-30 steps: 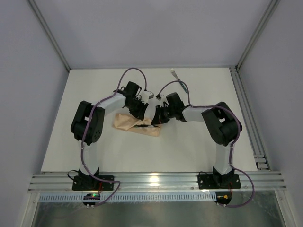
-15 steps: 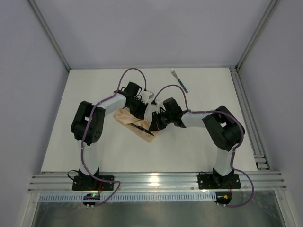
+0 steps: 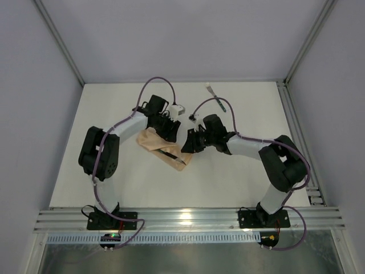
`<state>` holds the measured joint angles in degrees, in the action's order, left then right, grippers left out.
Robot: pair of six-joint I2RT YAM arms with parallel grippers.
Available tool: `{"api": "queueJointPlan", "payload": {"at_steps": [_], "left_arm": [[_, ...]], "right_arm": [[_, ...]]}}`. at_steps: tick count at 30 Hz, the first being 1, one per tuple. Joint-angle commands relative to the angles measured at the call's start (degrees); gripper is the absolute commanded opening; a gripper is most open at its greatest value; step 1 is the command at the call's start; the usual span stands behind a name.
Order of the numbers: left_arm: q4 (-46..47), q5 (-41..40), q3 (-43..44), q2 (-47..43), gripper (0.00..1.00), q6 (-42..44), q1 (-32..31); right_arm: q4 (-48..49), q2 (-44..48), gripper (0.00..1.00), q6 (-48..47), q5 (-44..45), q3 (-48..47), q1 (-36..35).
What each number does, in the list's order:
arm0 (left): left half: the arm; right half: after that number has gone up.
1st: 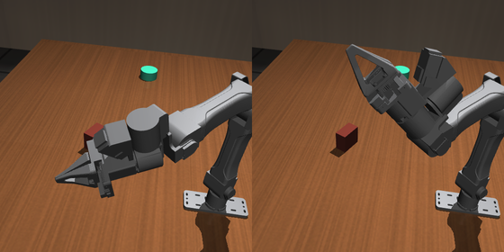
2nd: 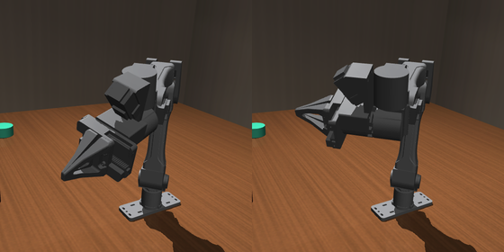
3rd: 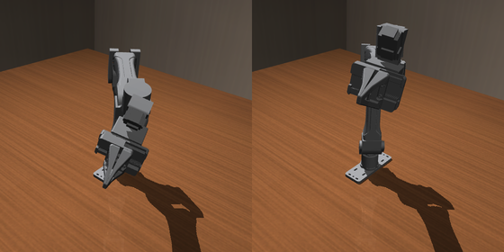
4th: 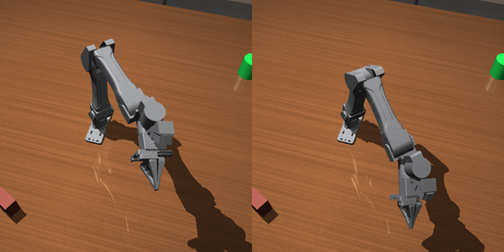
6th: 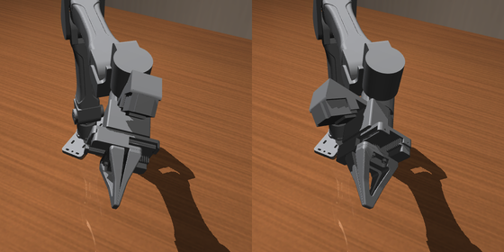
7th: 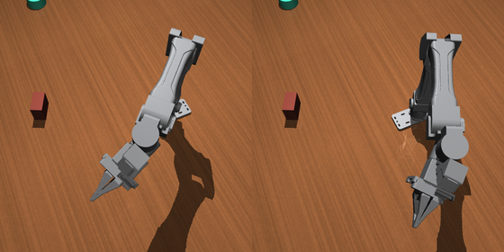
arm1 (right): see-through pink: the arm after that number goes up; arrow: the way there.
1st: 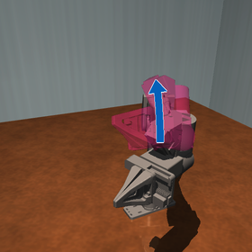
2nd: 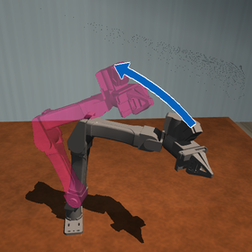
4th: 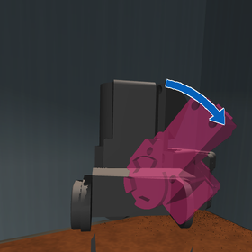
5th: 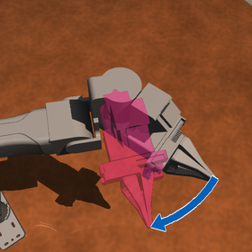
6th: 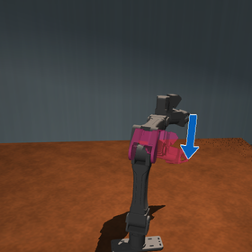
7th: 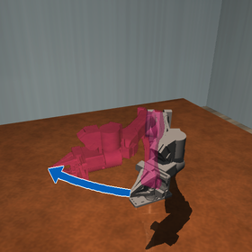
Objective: Fold the napkin into a case and place the utensils inside
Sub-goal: Smooth out the smaller rectangle-folded napkin at the center of the board, then pick up the knife from the corner of the board.
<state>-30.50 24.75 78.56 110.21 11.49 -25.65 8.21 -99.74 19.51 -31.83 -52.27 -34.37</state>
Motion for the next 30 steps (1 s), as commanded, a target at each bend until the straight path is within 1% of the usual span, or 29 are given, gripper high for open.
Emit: {"api": "queueJointPlan", "payload": {"at_steps": [1, 2, 4, 5, 6, 7, 8, 9, 11, 12, 14, 16, 17, 18, 19, 20, 21, 22, 23, 24, 25, 26, 27, 28, 29, 30], "left_arm": [[-0.6, 4.9, 1.1, -6.7, 0.5, 2.7, 0.0], [-0.8, 7.2, 1.0, -7.3, 0.5, 4.0, 0.0], [-1.8, 10.1, 0.9, -9.0, 0.51, 5.7, 0.0], [-2.1, 12.8, 0.5, -9.5, 0.51, 7.7, 0.0], [-2.4, 14.1, 0.1, -10.0, 0.49, 8.9, 0.0], [-3.8, 14.5, -0.2, -10.5, 0.47, 10.4, -0.3], [-5.1, 13.3, -0.2, -10.5, 0.46, 12.2, -0.8], [-7.7, 12.1, -0.1, -9.9, 0.46, 16.3, -2.6], [-9.4, 10.3, -0.3, -9.1, 0.47, 19.7, -4.6], [-9.5, 11.1, -0.9, -8.9, 0.47, 20.6, -5.1], [-8.2, 11.7, -1.7, -9.2, 0.47, 20.3, -5.4], [-7.5, 11.2, -2.0, -10.0, 0.47, 18.8, -5.4], [-6.6, 11.0, -1.9, -11.2, 0.47, 17.8, -5.1], [-6.0, 10.6, -1.9, -11.9, 0.47, 16.4, -4.9], [-5.6, 10.3, -1.4, -12.5, 0.48, 13.2, -4.4], [-5.4, 10.6, -1.0, -13.4, 0.48, 11.6, -3.0], [-5.9, 11.0, -0.4, -13.8, 0.48, 10.1, -2.0], [-6.1, 11.3, 0.0, -14.1, 0.48, 8.5, -0.8], [-6.2, 11.5, 0.8, -14.6, 0.49, 5.3, 0.5], [-6.4, 11.4, 0.9, -15.3, 0.49, 4.1, 2.9], [-6.9, 10.8, 1.1, -15.7, 0.49, 3.4, 4.0], [-7.3, 10.3, 1.1, -16.2, 0.49, 2.5, 5.1], [-7.8, 9.4, 1.0, -17.0, 0.49, 2.3, 7.0], [-8.9, 8.7, 1.0, -17.4, 0.49, 2.3, 7.8], [-9.6, 7.4, 0.8, -17.7, 0.5, 2.5, 8.5], [-10.1, 7.1, 0.6, -18.6, 0.5, 2.7, 9.6]], "right_arm": [[-0.6, 5.4, 0.27, 2.6, 3.7, 0.0, 1.8], [-1.3, 5.7, 0.34, 2.9, 4.1, 0.1, 2.5], [-3.7, 5.2, 0.4, 2.7, 5.5, -0.1, 3.1], [-4.2, 4.7, 0.42, 2.4, 5.6, -0.1, 3.7], [-4.4, 3.4, 0.45, 2.6, 5.2, 0.1, 4.1], [-4.0, 2.7, 0.46, 2.8, 4.5, 0.2, 4.5], [-3.3, 2.1, 0.46, 3.2, 4.0, 0.4, 4.9], [-3.2, 1.1, 0.47, 3.2, 4.1, 0.4, 5.2], [-2.8, 1.1, 0.47, 3.3, 4.3, 0.6, 5.7], [-1.8, 1.5, 0.47, 4.0, 4.2, 1.1, 6.8], [-1.5, 3.0, 0.47, 4.3, 3.6, 1.1, 8.7], [-4.7, 3.9, 0.47, 2.3, 4.8, -1.3, 12.4], [-8.0, 4.4, 0.47, 1.2, 6.0, -2.7, 13.5], [-11.2, 4.2, 0.47, -0.2, 9.6, -6.7, 14.8], [-13.9, 3.6, 0.48, -3.5, 11.7, -9.1, 16.9], [-19.5, 1.2, 0.53, -5.1, 13.9, -15.1, 17.8], [-22.3, -0.8, 0.56, -6.4, 16.4, -18.5, 18.9], [-25.1, -3.1, 0.56, -8.2, 20.8, -21.6, 20.9], [-29.1, -7.8, 0.57, -9.0, 22.7, -24.9, 21.8], [-30.7, -10.2, 0.57, -9.6, 24.4, -30.5, 22.5], [-32.1, -12.6, 0.57, -10.8, 28.2, -33.1, 23.5], [-35.1, -15.1, 0.57, -11.4, 29.4, -36.0, 23.8], [-36.9, -20.3, 0.57, -12.0, 30.3, -42.5, 24.0], [-38.9, -22.9, 0.57, -12.6, 32.9, -45.8, 24.1], [-42.4, -25.6, 0.57, -13.8, 34.4, -52.7, 24.1], [-44.2, -30.9, 0.58, -14.1, 35.3, -56.2, 24.1]]}}
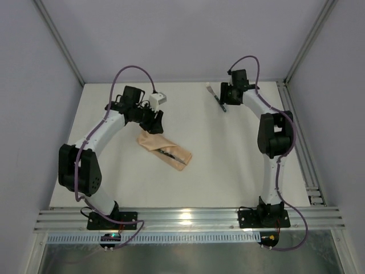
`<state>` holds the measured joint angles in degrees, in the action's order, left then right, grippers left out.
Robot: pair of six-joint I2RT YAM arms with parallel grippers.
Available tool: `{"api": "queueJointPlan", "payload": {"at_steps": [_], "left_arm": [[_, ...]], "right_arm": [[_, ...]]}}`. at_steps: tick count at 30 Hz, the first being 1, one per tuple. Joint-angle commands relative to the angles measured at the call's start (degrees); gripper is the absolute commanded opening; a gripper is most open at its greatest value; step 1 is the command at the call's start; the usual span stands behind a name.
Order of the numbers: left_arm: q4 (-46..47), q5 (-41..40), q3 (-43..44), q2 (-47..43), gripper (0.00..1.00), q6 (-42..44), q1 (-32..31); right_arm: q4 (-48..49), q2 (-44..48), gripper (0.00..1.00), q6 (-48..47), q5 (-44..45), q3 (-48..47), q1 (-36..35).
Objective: Fold the napkin into a case and place the utensils inside
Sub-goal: Pick up the knife from the corner of the board, then pass from the right arm to the left
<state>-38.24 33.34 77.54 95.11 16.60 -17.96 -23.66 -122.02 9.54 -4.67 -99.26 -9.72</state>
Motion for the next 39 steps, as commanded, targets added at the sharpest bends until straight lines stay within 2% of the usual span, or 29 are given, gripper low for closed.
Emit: {"api": "queueJointPlan", "payload": {"at_steps": [1, 2, 5, 8, 12, 13, 15, 17, 18, 21, 22, 23, 24, 25, 26, 27, 28, 31, 34, 36, 38, 39], "left_arm": [[-3.0, -1.4, 1.3, -4.1, 0.5, -2.3, 2.6], [-3.1, -1.0, 0.2, -4.6, 0.5, -2.2, 3.2], [-2.5, -0.5, -1.6, -7.0, 0.5, -1.9, 5.1], [-2.4, -0.7, -2.7, -8.2, 0.5, -2.0, 6.2], [-2.4, -0.4, -2.4, -8.9, 0.5, -2.4, 6.9], [-2.5, -0.4, -2.1, -9.0, 0.5, -2.4, 6.9], [-3.2, -0.3, -1.8, -9.2, 0.5, -2.4, 7.1], [-3.9, -0.1, -1.1, -9.4, 0.5, -2.2, 7.2], [-5.2, 0.1, -0.8, -9.5, 0.5, -2.1, 7.4], [-8.0, 1.5, 0.2, -10.4, 0.5, -1.0, 7.6], [-10.3, 1.8, 0.6, -10.7, 0.5, -0.4, 7.6], [-11.5, 2.7, 1.2, -11.2, 0.5, 0.6, 7.6], [-13.0, 3.1, 1.6, -12.1, 0.5, 1.1, 7.6], [-16.0, 3.6, 2.1, -12.7, 0.5, 1.8, 7.6], [-17.4, 4.3, 3.0, -13.2, 0.5, 2.9, 7.6], [-19.0, 4.8, 3.4, -13.9, 0.5, 3.7, 7.5], [-22.2, 5.1, 3.8, -15.4, 0.51, 4.3, 7.5], [-26.2, 6.2, 4.1, -19.2, 0.54, 6.0, 7.5], [-29.5, 7.3, 3.0, -23.9, 0.56, 6.0, 7.5], [-30.2, 7.8, 2.2, -27.0, 0.6, 5.4, 7.5], [-28.0, 6.6, 1.7, -32.7, 0.64, 3.7, 7.5], [-26.6, 4.6, 1.7, -34.9, 0.69, 0.8, 7.5]], "right_arm": [[-14.6, -11.3, 0.58, -4.2, 9.9, -12.6, -0.6], [-18.7, -13.7, 0.58, -4.4, 9.9, -19.4, -0.6], [-25.9, -21.2, 0.58, -5.8, 6.4, -29.1, -0.7], [-25.7, -21.3, 0.58, -6.4, 6.6, -27.8, -0.7], [-23.8, -19.0, 0.39, -7.9, 7.6, -22.5, -1.1], [-24.5, -18.9, 0.27, -8.3, 7.6, -22.3, -1.1], [-25.2, -19.0, 0.19, -9.1, 6.7, -21.6, -1.2], [-25.5, -17.4, 0.04, -10.6, 6.4, -20.1, -1.4], [-24.9, -16.0, 0.04, -10.9, 6.3, -18.5, -1.4], [-17.0, -5.2, 0.04, -10.5, 5.5, -7.4, -1.5], [-14.1, -1.4, 0.04, -10.2, 2.2, -4.0, -1.6], [-7.3, 2.8, 0.04, -9.4, 0.5, 4.1, -1.5], [-3.8, 11.8, 0.04, -7.3, -1.3, 8.5, -1.7], [3.5, 16.5, 0.04, -5.8, -4.7, 12.6, -1.9], [7.3, 21.1, 0.04, -2.2, -6.3, 20.7, -2.7], [10.6, 29.6, 0.04, -0.4, -7.4, 24.7, -3.5], [16.3, 33.7, 0.04, 1.2, -6.9, 31.2, -4.6], [24.8, 46.3, 0.04, 4.9, -3.7, 38.2, -12.1], [32.2, 52.2, 0.04, 7.9, 0.2, 44.1, -22.6], [37.6, 53.2, 0.04, 9.1, 4.4, 44.7, -31.1], [41.2, 53.3, 0.04, 10.0, 7.6, 45.1, -36.1], [45.1, 53.1, 0.04, 10.4, 9.5, 45.2, -40.9]]}}
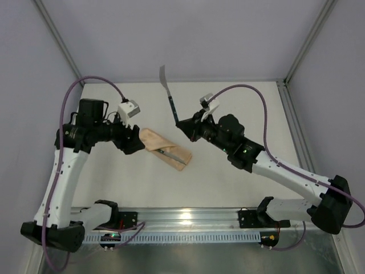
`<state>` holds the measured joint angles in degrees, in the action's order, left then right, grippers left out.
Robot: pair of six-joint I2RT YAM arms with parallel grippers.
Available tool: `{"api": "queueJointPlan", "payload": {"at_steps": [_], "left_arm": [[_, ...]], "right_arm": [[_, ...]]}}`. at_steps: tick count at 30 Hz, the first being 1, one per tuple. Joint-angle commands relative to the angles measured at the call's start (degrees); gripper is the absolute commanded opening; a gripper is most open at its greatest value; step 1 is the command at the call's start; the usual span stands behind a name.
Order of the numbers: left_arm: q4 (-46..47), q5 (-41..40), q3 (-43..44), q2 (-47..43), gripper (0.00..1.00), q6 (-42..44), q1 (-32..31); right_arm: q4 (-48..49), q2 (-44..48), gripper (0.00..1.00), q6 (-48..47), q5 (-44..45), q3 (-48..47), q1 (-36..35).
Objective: Fold the napkin into a case and place the utensils inside
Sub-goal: Pass from the right arm to the left
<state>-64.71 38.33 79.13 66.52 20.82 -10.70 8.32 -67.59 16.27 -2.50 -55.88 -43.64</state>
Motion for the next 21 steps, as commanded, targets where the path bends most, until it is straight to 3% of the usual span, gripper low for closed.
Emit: {"api": "queueJointPlan", "payload": {"at_steps": [1, 3, 6, 10, 21], "left_arm": [[1.6, -1.2, 0.1, -10.7, 0.71, -5.0, 0.2], [4.4, -1.9, 1.1, -13.9, 0.77, -7.7, 0.2], [6.0, -2.0, 3.7, -16.3, 0.79, -13.9, 0.2], [8.8, -4.8, 0.8, -18.1, 0.8, -17.6, 0.2], [13.1, -7.4, 0.2, -17.8, 0.65, -22.0, 0.3]], "right_arm": [[14.8, -2.1, 0.04, 3.9, 8.4, 1.7, -9.3], [18.9, -3.2, 0.04, 3.4, 10.2, 1.1, -15.0], [21.5, -6.4, 0.04, 3.4, 10.7, -1.4, -18.9], [23.9, -9.1, 0.04, 2.0, 14.5, -4.4, -24.1], [26.5, -11.9, 0.04, 1.1, 14.3, -6.4, -28.2]]}}
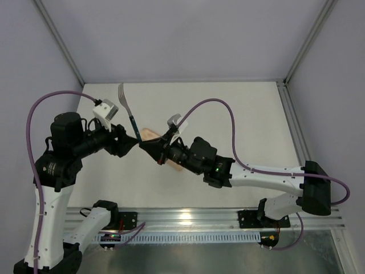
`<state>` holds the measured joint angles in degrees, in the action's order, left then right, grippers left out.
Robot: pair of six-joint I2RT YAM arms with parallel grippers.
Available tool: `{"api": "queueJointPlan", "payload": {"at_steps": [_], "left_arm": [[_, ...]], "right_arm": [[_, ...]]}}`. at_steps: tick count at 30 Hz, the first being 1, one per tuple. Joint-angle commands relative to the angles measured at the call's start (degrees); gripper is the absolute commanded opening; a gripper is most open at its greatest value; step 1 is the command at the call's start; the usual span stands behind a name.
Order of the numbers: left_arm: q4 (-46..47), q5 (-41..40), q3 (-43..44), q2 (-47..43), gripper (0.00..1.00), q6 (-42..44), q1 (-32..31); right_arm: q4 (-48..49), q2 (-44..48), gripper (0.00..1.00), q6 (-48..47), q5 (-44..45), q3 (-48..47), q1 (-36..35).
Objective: Fold the napkin into a case and place the utensils inside
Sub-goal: Pass from the right arm to the left
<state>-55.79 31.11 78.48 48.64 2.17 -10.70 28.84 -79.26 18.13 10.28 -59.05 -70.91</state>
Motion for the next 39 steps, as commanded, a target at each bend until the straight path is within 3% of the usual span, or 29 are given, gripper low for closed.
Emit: {"api": "queueJointPlan", "payload": {"at_steps": [1, 7, 13, 18, 22, 25, 27, 28, 29, 33, 34, 39], "left_arm": [[4.4, 1.0, 1.1, 0.5, 0.64, -3.8, 0.3], [5.0, 12.0, -0.2, 0.8, 0.56, -3.8, 0.3], [4.5, 10.4, -0.1, 0.6, 0.4, -3.4, 0.3], [4.9, 9.5, -0.3, 1.2, 0.1, -3.6, 0.3], [5.2, 8.9, -1.3, 1.2, 0.01, -3.1, 0.3], [4.8, 9.9, -1.8, 0.9, 0.0, -2.5, 0.3], [4.4, 9.5, -2.3, 0.8, 0.0, -2.4, 0.3], [3.9, 9.1, -2.4, 0.8, 0.0, -2.2, 0.3], [2.4, 8.7, -2.2, 0.8, 0.0, -0.3, 0.3], [-3.7, 7.9, -2.0, 1.5, 0.0, 6.2, 0.3], [-4.8, 8.4, -3.1, 1.9, 0.0, 8.6, 0.2], [-14.6, 14.2, -6.4, 7.4, 0.0, 17.0, 0.2]], "right_arm": [[5.9, -0.7, 0.04, -0.6, 1.3, -3.4, -1.0], [6.1, -1.3, 0.04, -0.4, 1.4, -3.9, -1.2], [6.5, -1.5, 0.04, -1.0, 1.6, -4.1, -1.2], [6.4, -2.0, 0.04, -2.1, 0.4, -4.2, -1.2], [6.6, -2.5, 0.04, -4.9, -2.5, -3.8, -1.1], [5.6, -2.0, 0.04, -7.1, -5.4, -3.2, -0.7], [4.5, -1.4, 0.09, -8.2, -8.9, -2.5, 0.3], [3.5, 0.0, 0.27, -9.4, -12.1, -2.3, 0.9], [0.2, 1.2, 0.35, -11.6, -14.7, -2.0, 1.3], [-16.2, 11.5, 0.55, -38.7, -25.6, 0.0, 1.4], [-19.3, 13.2, 0.6, -49.8, -25.5, -0.1, 1.3], [-42.5, 14.0, 0.66, -74.4, -25.1, -8.7, 1.3]]}}
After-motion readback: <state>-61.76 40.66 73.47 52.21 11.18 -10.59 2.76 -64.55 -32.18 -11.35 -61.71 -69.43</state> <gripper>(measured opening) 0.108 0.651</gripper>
